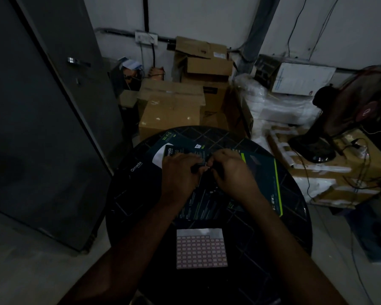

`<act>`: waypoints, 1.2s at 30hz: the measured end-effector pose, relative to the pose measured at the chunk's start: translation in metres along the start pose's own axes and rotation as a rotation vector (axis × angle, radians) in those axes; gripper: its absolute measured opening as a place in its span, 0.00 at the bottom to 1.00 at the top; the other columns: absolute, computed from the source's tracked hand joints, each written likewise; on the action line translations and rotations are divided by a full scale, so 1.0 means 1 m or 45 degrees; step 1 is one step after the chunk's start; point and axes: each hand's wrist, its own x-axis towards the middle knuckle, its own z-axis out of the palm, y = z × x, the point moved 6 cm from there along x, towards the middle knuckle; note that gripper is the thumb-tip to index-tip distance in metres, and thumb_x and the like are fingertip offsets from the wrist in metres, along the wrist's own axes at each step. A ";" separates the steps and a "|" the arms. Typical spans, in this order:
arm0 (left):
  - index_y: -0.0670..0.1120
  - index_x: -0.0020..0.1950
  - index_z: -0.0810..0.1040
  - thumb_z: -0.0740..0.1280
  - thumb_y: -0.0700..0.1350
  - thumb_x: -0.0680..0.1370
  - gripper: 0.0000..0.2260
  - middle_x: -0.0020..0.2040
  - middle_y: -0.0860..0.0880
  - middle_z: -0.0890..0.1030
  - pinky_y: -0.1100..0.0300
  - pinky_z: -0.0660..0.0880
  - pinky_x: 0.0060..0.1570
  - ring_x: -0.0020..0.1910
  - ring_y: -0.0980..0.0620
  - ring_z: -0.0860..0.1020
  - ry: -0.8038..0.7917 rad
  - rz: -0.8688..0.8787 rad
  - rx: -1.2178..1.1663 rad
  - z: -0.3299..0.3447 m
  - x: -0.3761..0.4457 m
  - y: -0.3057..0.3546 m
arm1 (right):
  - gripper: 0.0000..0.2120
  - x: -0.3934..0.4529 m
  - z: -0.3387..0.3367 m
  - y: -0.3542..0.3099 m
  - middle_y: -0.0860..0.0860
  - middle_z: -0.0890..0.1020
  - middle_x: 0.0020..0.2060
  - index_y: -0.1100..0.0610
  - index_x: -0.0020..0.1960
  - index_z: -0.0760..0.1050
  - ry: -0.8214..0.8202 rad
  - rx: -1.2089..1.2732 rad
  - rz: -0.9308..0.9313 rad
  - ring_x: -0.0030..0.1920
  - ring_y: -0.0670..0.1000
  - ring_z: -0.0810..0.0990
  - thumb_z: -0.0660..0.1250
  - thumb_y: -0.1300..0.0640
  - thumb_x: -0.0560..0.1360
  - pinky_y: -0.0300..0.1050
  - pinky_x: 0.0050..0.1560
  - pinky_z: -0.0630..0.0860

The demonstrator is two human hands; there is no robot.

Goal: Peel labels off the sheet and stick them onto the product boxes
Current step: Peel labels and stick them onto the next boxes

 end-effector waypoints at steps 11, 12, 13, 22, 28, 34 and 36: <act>0.50 0.44 0.85 0.76 0.49 0.70 0.06 0.43 0.53 0.85 0.51 0.75 0.47 0.42 0.52 0.81 0.033 0.034 0.065 -0.001 0.000 0.002 | 0.08 0.003 0.011 0.009 0.50 0.81 0.51 0.53 0.50 0.80 0.044 -0.065 -0.005 0.52 0.56 0.77 0.65 0.54 0.73 0.54 0.52 0.74; 0.50 0.44 0.85 0.77 0.48 0.69 0.06 0.44 0.53 0.85 0.52 0.74 0.48 0.43 0.52 0.81 0.045 0.036 0.066 -0.001 -0.001 0.003 | 0.08 0.002 0.010 0.010 0.50 0.82 0.52 0.54 0.51 0.81 0.073 -0.046 -0.011 0.53 0.56 0.77 0.65 0.54 0.75 0.53 0.52 0.75; 0.50 0.44 0.85 0.77 0.48 0.69 0.06 0.44 0.53 0.86 0.54 0.72 0.49 0.44 0.52 0.81 0.047 0.029 0.072 -0.001 -0.001 0.002 | 0.08 0.000 0.008 0.011 0.51 0.82 0.53 0.54 0.51 0.82 0.104 -0.035 -0.014 0.54 0.55 0.78 0.67 0.54 0.75 0.51 0.53 0.75; 0.51 0.48 0.86 0.76 0.45 0.69 0.08 0.49 0.53 0.86 0.62 0.60 0.50 0.48 0.51 0.81 0.039 0.029 0.089 -0.001 -0.003 0.001 | 0.03 -0.004 0.007 0.006 0.46 0.82 0.48 0.51 0.46 0.80 0.276 -0.152 0.004 0.47 0.52 0.75 0.68 0.53 0.76 0.47 0.41 0.74; 0.49 0.50 0.85 0.76 0.42 0.69 0.10 0.50 0.53 0.85 0.65 0.59 0.52 0.50 0.53 0.81 0.059 0.106 0.114 -0.002 -0.007 0.001 | 0.05 -0.009 0.016 0.010 0.46 0.82 0.48 0.52 0.47 0.78 0.325 -0.100 -0.038 0.47 0.53 0.75 0.66 0.52 0.77 0.54 0.47 0.73; 0.50 0.51 0.83 0.74 0.44 0.71 0.10 0.51 0.54 0.84 0.65 0.57 0.53 0.53 0.54 0.80 0.046 0.145 0.186 0.004 -0.010 -0.001 | 0.05 -0.010 0.017 0.016 0.44 0.85 0.53 0.51 0.50 0.83 0.373 0.041 -0.089 0.48 0.53 0.77 0.69 0.54 0.76 0.53 0.48 0.73; 0.51 0.54 0.82 0.72 0.42 0.71 0.13 0.56 0.55 0.83 0.64 0.57 0.58 0.58 0.53 0.78 -0.002 0.165 0.235 0.010 -0.013 -0.006 | 0.05 -0.010 0.017 0.016 0.44 0.85 0.53 0.51 0.49 0.84 0.374 0.020 -0.086 0.49 0.53 0.77 0.69 0.54 0.75 0.53 0.48 0.73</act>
